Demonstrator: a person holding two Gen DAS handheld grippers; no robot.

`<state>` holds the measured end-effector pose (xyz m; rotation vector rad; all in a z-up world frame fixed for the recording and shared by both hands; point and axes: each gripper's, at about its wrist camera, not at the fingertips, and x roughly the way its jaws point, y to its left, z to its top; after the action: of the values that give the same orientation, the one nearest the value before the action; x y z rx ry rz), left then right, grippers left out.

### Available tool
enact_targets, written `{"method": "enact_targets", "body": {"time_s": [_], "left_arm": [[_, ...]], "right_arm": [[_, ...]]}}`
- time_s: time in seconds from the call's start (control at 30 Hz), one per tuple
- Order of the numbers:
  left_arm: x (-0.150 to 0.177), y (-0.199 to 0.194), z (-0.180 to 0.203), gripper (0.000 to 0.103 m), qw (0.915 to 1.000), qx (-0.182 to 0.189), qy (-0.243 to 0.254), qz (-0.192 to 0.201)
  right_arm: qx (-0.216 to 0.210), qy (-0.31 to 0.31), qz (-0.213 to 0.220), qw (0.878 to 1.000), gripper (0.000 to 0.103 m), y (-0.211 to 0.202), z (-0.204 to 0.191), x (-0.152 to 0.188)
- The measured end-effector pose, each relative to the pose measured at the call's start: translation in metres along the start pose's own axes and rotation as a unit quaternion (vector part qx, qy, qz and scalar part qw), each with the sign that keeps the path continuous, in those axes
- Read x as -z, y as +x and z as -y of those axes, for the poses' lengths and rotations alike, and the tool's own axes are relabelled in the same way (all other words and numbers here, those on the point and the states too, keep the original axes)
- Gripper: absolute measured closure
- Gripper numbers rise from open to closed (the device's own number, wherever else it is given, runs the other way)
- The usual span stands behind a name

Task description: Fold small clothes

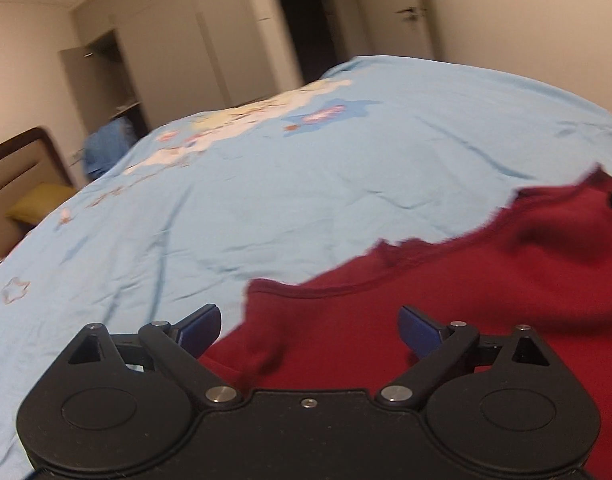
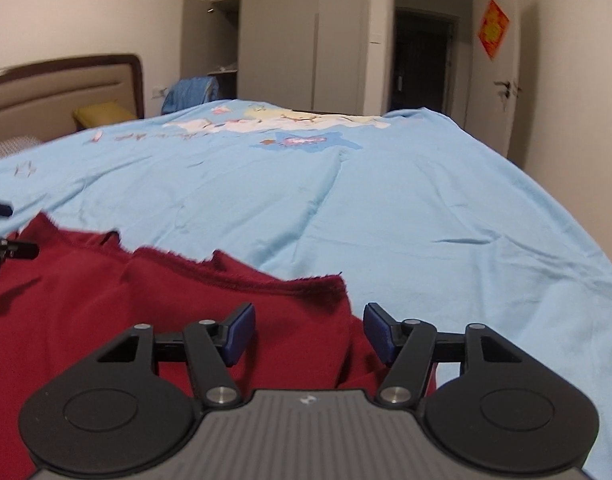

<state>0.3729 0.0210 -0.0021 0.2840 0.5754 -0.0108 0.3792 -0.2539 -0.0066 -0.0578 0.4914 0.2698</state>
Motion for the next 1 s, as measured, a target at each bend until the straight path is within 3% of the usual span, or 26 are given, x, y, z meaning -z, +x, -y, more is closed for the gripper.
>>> {"method": "enact_targets", "body": {"time_s": [0.07,0.17,0.2,0.23,0.33,0.57,0.83,0.9,1.0], "left_arm": [[-0.003,0.007,-0.02,0.011,0.9985,-0.002,-0.055,-0.005],[-0.005,0.014,-0.044,0.023,0.9932,0.007,-0.116,-0.01],[-0.006,0.018,-0.049,0.036,0.9919,0.017,-0.125,-0.015],[-0.007,0.021,-0.052,0.055,0.9911,0.026,-0.129,-0.019],[-0.01,0.032,-0.056,0.096,0.9878,0.059,-0.138,-0.039],[-0.018,0.028,-0.064,0.099,0.9807,0.024,-0.194,0.004],[-0.005,0.065,-0.051,0.098,0.9845,-0.006,-0.171,-0.037],[-0.003,0.066,-0.05,0.096,0.9859,-0.008,-0.163,-0.035],[-0.006,0.061,-0.052,0.077,0.9866,-0.021,-0.159,-0.03]], "right_arm": [[0.001,0.031,-0.004,1.0,0.05,0.007,0.01,-0.002],[-0.001,0.056,-0.01,0.998,0.084,0.018,0.019,-0.002],[-0.006,0.059,-0.01,0.998,0.09,0.021,0.02,-0.002],[-0.008,0.058,-0.008,0.998,0.094,0.022,0.02,-0.002],[0.0,0.043,0.008,0.999,0.096,0.02,0.016,-0.004],[0.036,0.036,0.067,0.996,0.097,0.011,0.015,-0.023],[0.05,0.016,0.007,0.999,0.097,0.046,0.008,-0.006],[0.047,0.014,0.004,0.999,0.096,0.046,0.006,-0.007],[0.048,0.01,0.01,0.999,0.089,0.039,0.004,-0.01]]}}
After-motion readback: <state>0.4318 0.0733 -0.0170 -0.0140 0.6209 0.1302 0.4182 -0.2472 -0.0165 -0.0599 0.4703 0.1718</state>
